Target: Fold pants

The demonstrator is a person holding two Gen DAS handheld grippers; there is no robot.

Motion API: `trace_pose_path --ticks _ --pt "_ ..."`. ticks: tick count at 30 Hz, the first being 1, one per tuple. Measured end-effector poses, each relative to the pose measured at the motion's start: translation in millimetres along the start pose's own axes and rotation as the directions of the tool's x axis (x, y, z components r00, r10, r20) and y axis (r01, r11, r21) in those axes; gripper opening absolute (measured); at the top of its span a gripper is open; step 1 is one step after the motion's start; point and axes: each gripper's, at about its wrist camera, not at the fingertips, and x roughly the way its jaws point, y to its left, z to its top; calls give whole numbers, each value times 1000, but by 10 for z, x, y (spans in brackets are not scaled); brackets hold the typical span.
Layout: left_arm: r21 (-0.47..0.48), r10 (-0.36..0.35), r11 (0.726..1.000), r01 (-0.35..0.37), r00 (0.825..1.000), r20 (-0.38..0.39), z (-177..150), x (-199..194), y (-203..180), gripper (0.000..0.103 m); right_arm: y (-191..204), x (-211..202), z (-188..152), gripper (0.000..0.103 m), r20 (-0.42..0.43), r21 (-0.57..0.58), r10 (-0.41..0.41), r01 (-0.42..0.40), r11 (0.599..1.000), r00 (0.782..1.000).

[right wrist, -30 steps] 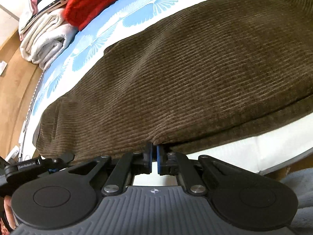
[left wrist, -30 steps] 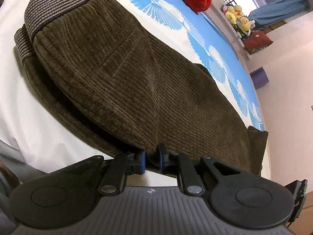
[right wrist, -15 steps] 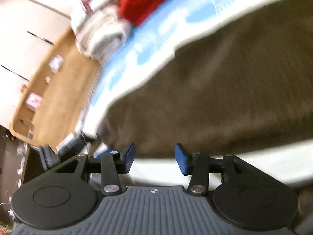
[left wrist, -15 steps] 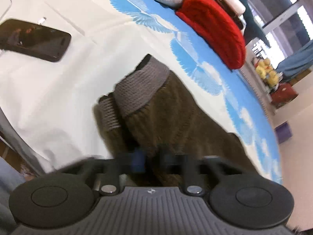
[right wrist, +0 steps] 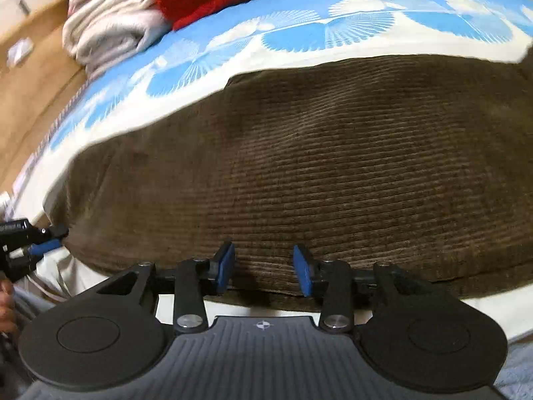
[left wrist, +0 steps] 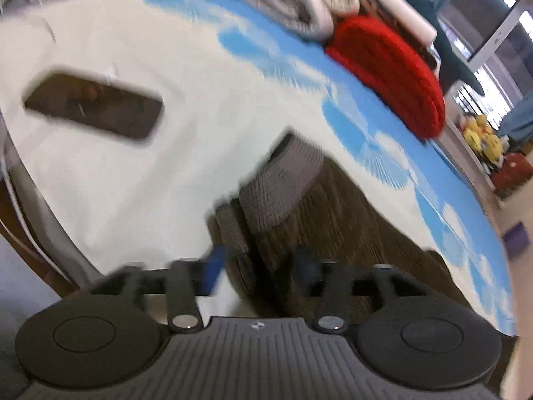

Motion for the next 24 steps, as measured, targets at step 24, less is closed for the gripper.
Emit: trace_pose_path --ticks 24 --pt "409 -94 905 116 993 -72 -572 74 -1090 93 -309 -340 17 56 144 143 -34 13 990 989"
